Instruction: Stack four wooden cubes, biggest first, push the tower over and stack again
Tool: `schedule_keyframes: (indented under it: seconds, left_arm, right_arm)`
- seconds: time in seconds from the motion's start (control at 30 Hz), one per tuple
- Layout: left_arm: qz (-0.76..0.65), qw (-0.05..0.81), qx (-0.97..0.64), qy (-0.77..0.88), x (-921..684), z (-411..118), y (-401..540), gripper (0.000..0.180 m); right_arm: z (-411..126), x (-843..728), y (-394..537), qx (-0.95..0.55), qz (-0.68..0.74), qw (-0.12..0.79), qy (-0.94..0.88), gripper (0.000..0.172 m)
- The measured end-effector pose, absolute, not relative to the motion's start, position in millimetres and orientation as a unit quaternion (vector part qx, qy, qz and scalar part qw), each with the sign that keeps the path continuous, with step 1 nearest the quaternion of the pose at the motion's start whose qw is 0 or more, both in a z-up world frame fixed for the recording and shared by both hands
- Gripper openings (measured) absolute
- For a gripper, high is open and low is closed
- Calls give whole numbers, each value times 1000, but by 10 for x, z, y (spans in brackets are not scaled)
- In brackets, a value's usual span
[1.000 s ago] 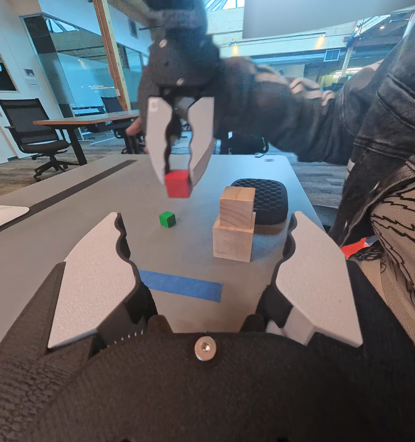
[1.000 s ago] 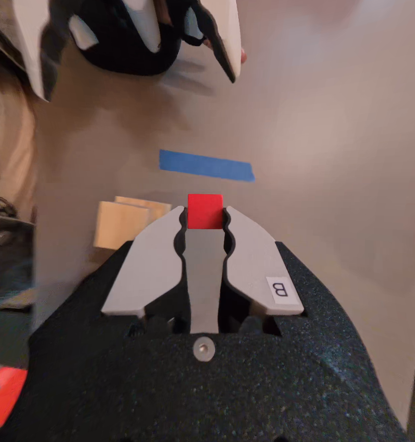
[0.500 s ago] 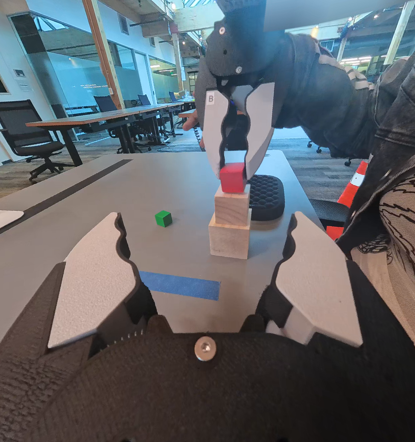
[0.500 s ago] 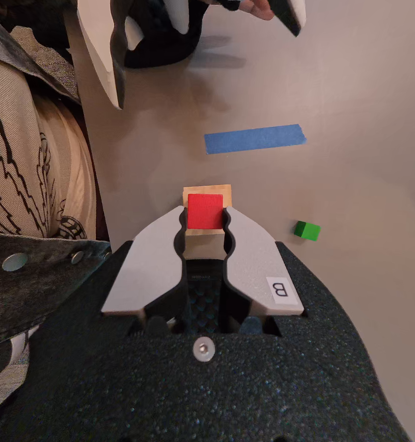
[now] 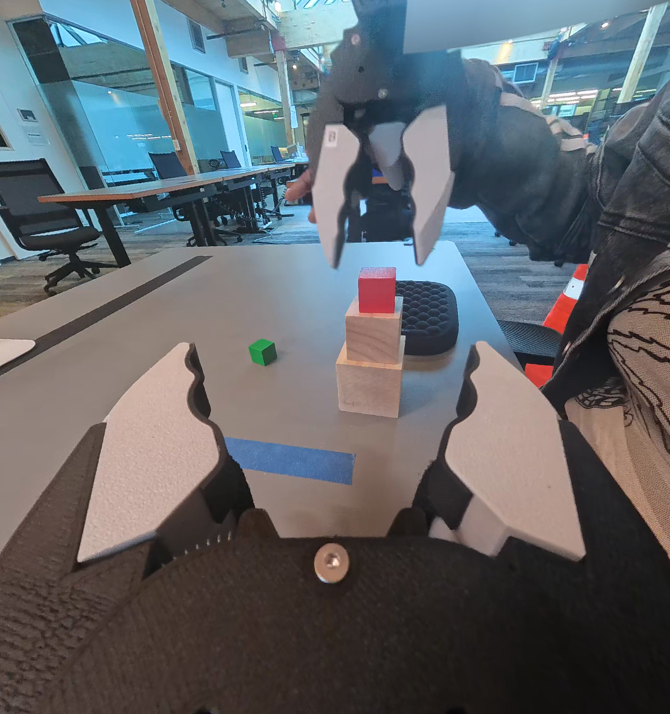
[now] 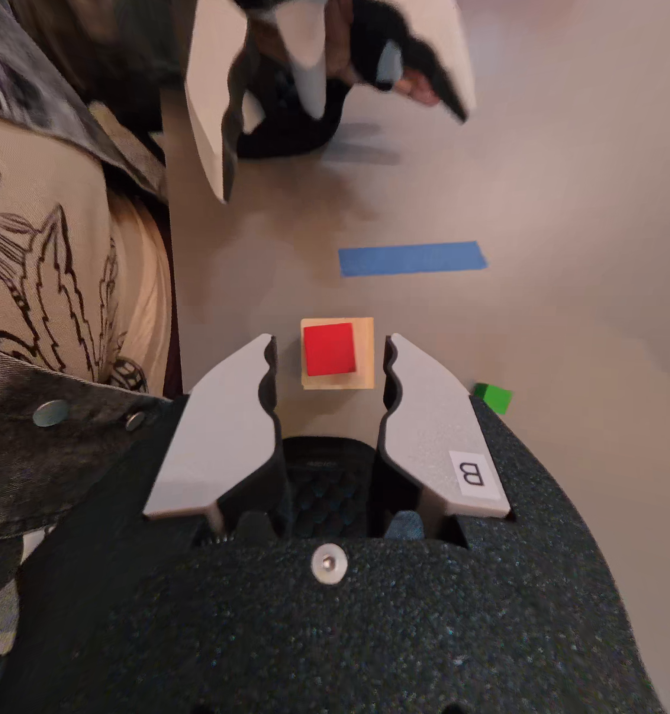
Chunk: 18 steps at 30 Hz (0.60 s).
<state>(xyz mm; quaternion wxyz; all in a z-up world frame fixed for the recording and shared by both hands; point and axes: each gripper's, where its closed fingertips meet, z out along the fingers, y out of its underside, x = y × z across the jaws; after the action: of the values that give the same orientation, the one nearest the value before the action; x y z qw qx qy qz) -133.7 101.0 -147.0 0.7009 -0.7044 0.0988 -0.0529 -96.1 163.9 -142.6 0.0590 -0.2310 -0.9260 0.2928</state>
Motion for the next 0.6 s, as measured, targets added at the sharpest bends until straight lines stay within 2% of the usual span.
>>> schedule_keyframes:
  seconds: [0.13,0.27,0.43,0.5,0.57,0.6]
  left_arm:
    - [-52,700,-705,102,-1327,-1475,1010,126]
    - [-54,700,-705,99,-1335,-1474,1010,126]
    - [-58,703,-702,94,-1347,-1462,1003,126]
    - [-57,702,-703,96,-1340,-1466,1004,126]
    - [-57,702,-704,97,-1340,-1468,1004,126]
    - [-57,702,-703,96,-1342,-1468,1004,126]
  right_arm:
    - [-1310,-1402,2000,-259,327,127,-900,59]
    - [-1843,-1756,2435,-341,274,121,-891,58]
    - [-2398,-1896,2614,-369,236,121,-891,53]
    - [-2502,-1915,2610,-366,232,121,-893,47]
    - [-2534,-1922,2597,-357,232,125,-896,23]
    - [-2516,-1926,2591,-353,235,129,-896,21]
